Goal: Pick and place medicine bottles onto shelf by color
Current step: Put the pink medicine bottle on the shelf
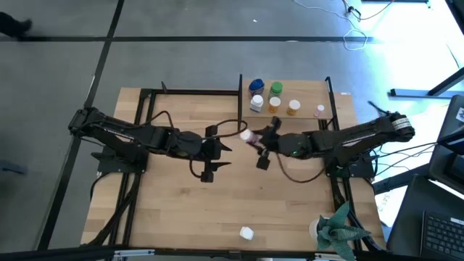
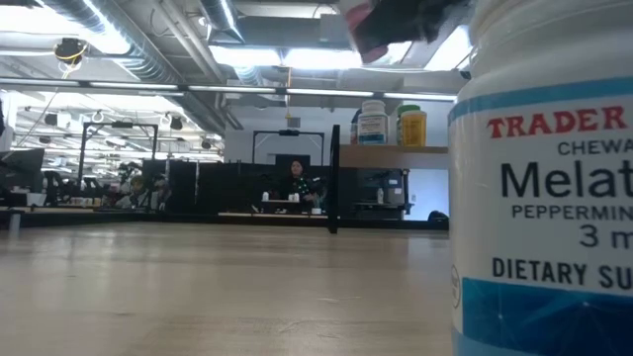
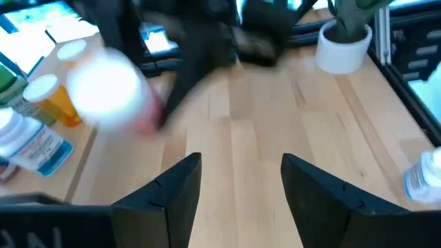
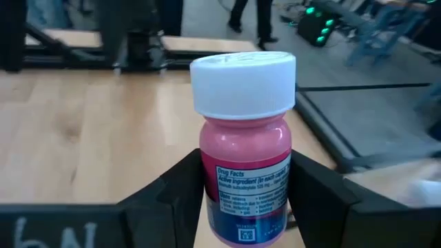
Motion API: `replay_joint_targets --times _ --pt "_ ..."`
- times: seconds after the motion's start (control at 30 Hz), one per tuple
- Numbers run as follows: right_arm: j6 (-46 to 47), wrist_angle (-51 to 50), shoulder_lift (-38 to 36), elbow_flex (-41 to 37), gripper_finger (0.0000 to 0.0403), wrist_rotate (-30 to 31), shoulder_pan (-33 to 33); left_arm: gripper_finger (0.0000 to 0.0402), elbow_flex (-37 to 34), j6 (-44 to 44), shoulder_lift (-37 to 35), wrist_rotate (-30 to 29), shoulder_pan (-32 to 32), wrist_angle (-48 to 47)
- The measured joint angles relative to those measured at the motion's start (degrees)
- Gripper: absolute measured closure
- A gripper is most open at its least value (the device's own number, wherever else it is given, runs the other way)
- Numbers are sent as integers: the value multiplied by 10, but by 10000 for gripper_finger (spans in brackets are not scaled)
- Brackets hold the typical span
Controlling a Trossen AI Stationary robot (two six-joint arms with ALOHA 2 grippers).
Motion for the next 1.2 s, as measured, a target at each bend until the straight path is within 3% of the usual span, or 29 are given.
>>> replay_joint_targets --times 0.27,0.43,0.67,0.93,1.2 --pt "-29 -68 -126 0 218 60 0 208 0 0 -3 -1 -3 -9" --pt "-43 -101 -193 0 218 134 -2 208 0 0 -3 -1 -3 -23" --pt "-40 -144 -267 0 218 188 -50 208 0 0 -3 -1 -3 -25" --pt "-10 -233 -316 0 218 186 -138 208 0 0 -3 -1 -3 -27" --pt "-28 -245 -342 0 218 93 -250 208 0 -1 -3 -1 -3 -27"
